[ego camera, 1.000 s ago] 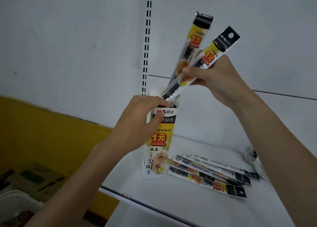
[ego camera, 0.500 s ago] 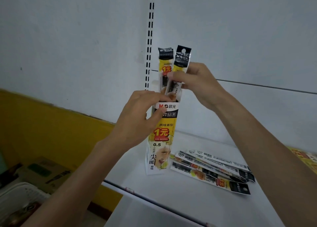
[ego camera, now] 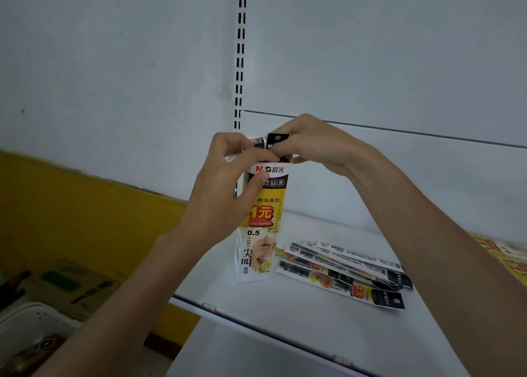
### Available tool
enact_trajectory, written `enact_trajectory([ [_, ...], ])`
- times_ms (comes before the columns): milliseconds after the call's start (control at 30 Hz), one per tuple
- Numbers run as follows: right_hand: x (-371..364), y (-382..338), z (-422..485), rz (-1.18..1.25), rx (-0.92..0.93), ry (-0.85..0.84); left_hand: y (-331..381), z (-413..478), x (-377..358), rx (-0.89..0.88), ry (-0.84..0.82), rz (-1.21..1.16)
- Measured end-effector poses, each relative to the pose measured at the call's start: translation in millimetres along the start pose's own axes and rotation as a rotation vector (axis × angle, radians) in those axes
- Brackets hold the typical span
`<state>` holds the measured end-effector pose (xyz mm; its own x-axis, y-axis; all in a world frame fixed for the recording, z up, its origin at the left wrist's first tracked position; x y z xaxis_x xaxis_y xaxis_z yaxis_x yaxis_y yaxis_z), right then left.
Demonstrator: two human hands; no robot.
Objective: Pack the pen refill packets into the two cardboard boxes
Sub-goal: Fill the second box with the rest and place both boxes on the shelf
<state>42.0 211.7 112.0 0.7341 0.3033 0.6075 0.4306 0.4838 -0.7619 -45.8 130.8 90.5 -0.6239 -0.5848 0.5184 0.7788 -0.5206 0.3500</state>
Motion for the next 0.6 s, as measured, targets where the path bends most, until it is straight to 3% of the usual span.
enact_trajectory([
  [233,-3,11,-4,-0.203,-0.14,-0.02,4,9,-10,-0.006,-0.039,0.046],
  [300,2,9,-10,-0.047,-0.054,0.012,1,9,-11,0.01,-0.049,0.1],
  [367,21,11,-22,0.276,0.074,0.163,-3,10,-7,0.031,-0.038,0.129],
  [400,36,16,-30,0.323,0.142,0.282,-5,10,-5,0.043,-0.036,0.13],
  [467,49,31,-43,0.088,0.156,0.381,-7,11,-6,0.061,-0.042,0.126],
  [533,18,73,-48,-0.288,-0.101,0.073,-7,12,-10,0.072,-0.053,0.13],
  [600,-17,132,-69,-0.483,-0.402,-0.266,-2,13,-13,0.063,-0.049,0.14],
])
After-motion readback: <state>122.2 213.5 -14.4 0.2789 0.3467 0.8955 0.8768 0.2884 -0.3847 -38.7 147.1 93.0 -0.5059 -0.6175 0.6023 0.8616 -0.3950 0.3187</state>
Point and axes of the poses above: each hand's wrist, its own z-axis towards the middle knuckle, its own x-axis out of the back of the hand, y = z × x, the point moved 10 cm from there along z, towards the middle knuckle, and after that the axes turned 10 degrees about z, right-handed, at the moved point
